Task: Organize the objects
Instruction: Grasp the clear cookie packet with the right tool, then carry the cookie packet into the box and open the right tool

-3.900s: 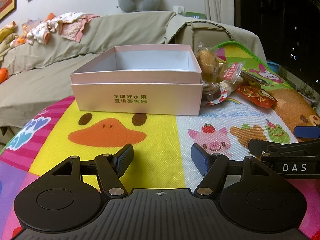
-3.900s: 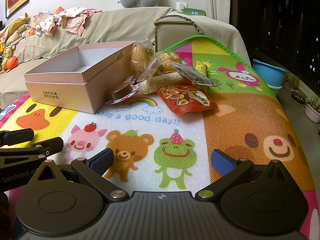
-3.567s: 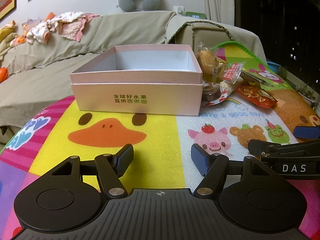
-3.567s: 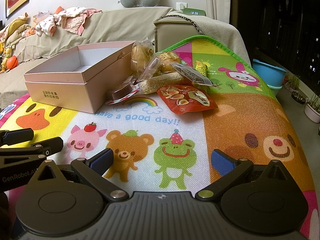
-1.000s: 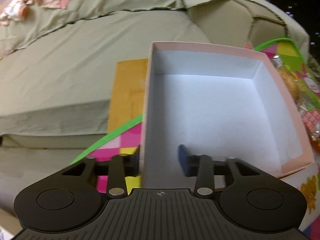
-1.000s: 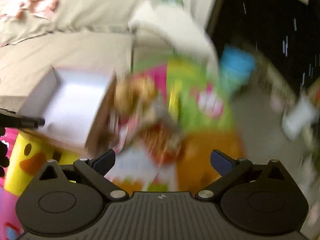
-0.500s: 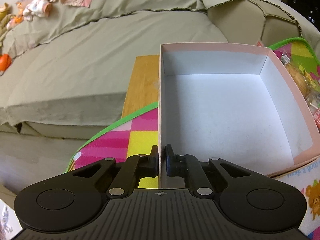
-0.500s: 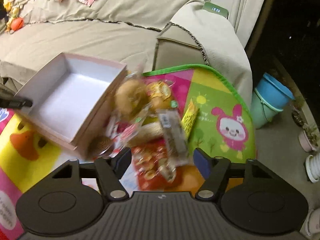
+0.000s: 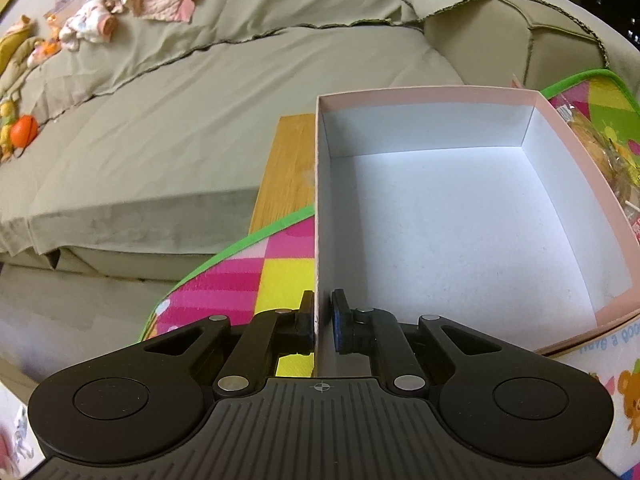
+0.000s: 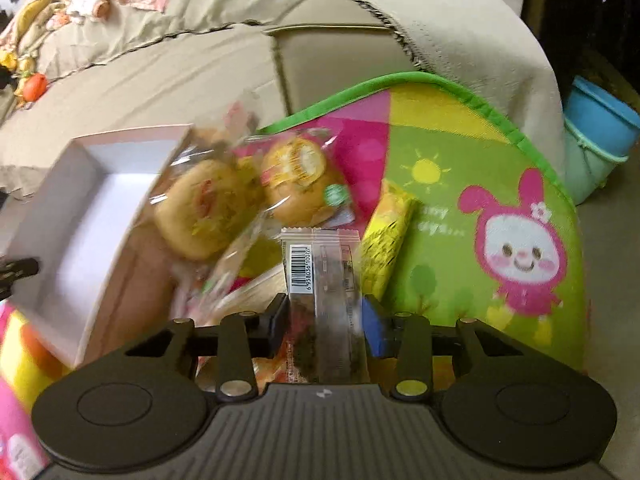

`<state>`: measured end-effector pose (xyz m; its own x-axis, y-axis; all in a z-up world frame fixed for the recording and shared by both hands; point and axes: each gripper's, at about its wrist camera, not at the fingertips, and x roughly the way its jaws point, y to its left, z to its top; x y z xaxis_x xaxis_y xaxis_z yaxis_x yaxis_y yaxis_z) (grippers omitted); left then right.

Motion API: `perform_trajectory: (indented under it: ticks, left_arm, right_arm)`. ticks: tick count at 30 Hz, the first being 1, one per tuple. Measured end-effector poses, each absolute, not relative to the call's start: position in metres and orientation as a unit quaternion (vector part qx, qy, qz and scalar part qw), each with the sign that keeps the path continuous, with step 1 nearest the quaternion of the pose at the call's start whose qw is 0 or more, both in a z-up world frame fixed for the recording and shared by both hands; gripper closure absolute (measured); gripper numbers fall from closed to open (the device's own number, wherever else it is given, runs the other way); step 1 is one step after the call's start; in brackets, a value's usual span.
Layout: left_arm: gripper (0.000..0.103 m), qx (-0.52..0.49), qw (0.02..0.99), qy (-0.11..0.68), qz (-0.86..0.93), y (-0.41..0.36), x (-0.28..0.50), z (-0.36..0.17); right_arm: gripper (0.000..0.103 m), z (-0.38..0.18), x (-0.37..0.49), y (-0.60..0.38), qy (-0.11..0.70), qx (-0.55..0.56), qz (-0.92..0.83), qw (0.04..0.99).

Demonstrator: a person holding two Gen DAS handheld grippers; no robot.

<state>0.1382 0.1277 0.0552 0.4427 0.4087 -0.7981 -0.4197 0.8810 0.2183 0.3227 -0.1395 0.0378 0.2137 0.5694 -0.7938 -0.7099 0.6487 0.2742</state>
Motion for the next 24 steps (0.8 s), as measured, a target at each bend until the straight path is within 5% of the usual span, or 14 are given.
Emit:
perform_trajectory:
  ticks: [14,24]
  left_arm:
    - [0.094,0.000,0.841,0.497,0.215,0.131,0.140,0.059]
    - [0.095,-0.063,0.838,0.504,0.197,0.153,0.150,0.073]
  right_arm:
    - [0.065,0.181,0.221,-0.203,0.505,0.000,0.424,0.752]
    - [0.056,0.281,0.227,-0.077,0.451,0.067,0.413,0.788]
